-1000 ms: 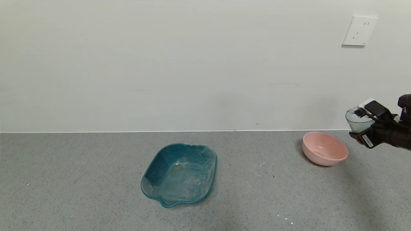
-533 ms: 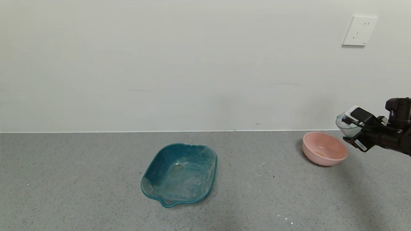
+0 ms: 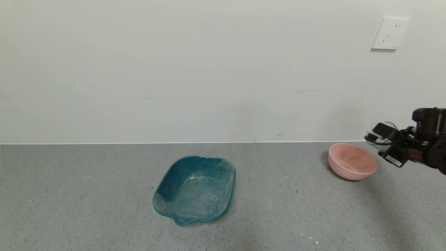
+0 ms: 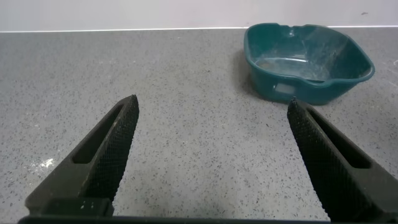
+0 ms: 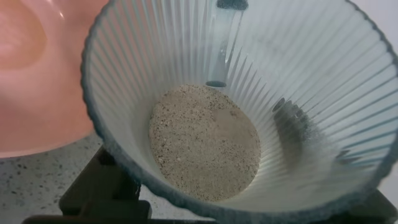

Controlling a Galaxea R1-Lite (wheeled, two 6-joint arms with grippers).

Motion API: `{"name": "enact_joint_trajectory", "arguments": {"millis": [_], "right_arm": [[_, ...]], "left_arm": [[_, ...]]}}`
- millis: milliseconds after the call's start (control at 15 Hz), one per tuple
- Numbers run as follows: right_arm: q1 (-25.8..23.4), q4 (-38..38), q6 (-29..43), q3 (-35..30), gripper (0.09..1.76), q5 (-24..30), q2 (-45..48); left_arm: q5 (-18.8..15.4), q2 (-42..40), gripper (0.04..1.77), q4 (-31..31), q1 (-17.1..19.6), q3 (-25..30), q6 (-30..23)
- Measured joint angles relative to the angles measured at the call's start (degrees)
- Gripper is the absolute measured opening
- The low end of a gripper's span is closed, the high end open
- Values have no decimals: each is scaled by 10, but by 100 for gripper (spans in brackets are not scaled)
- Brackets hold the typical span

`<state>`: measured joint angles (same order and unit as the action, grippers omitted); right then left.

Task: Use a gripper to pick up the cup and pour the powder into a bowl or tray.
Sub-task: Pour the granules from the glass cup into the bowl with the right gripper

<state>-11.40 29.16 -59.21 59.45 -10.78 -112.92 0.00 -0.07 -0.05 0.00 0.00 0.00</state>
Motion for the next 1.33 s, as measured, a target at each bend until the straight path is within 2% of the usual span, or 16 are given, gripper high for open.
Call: {"name": "enact_joint_trajectory", "arguments": {"millis": [600, 933, 1333], "right_arm": [[18, 4, -86, 8, 135, -40, -10], [16, 69, -167, 14, 135, -54, -34], [20, 76, -234, 7, 135, -57, -45]], "left_arm": [[0, 0, 172, 0, 0, 0, 0], [0, 0, 172, 0, 0, 0, 0], [0, 0, 172, 0, 0, 0, 0]]}}
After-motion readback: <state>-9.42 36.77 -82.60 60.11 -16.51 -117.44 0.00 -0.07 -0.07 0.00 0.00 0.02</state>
